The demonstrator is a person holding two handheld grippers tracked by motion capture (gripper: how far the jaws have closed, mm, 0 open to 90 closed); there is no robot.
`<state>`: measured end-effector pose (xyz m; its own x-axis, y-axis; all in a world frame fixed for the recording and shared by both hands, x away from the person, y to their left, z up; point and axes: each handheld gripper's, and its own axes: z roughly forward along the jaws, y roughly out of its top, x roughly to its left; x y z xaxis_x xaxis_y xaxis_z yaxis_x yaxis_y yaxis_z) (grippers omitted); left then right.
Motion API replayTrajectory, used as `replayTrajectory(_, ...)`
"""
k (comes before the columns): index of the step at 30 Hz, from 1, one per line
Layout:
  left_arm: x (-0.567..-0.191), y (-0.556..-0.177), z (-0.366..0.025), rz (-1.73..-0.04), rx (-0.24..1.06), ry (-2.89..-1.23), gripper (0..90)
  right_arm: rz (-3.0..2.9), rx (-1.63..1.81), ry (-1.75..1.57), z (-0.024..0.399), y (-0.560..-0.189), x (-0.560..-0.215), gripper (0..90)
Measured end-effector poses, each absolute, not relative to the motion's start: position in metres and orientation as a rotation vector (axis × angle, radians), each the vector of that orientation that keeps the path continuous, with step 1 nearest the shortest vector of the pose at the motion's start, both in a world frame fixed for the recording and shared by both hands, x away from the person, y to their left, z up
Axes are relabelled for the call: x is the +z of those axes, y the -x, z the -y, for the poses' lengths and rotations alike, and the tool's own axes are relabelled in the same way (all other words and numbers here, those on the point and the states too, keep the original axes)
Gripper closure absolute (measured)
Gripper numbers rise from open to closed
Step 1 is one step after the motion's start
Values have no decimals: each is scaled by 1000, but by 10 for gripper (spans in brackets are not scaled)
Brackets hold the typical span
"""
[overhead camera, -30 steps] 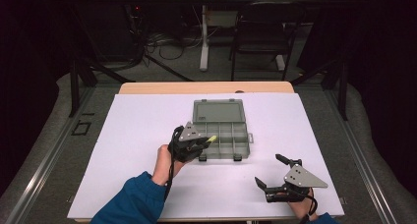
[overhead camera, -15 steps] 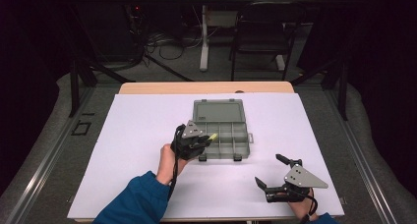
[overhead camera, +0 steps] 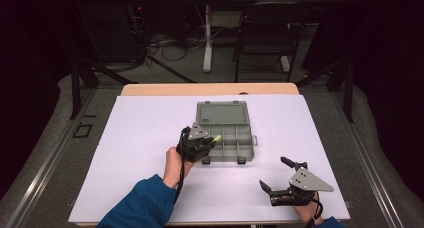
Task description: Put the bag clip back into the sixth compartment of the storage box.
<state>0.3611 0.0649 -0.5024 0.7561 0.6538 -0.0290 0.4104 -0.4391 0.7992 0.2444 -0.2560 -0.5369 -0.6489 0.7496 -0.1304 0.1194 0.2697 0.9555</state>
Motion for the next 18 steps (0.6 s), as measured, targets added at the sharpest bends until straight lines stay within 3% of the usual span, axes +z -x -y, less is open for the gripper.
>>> replayTrajectory(18, -509, -364, -57, -819, 379, -2085, 798, -1964, 1400, -780, 256, -244, -537, 1)
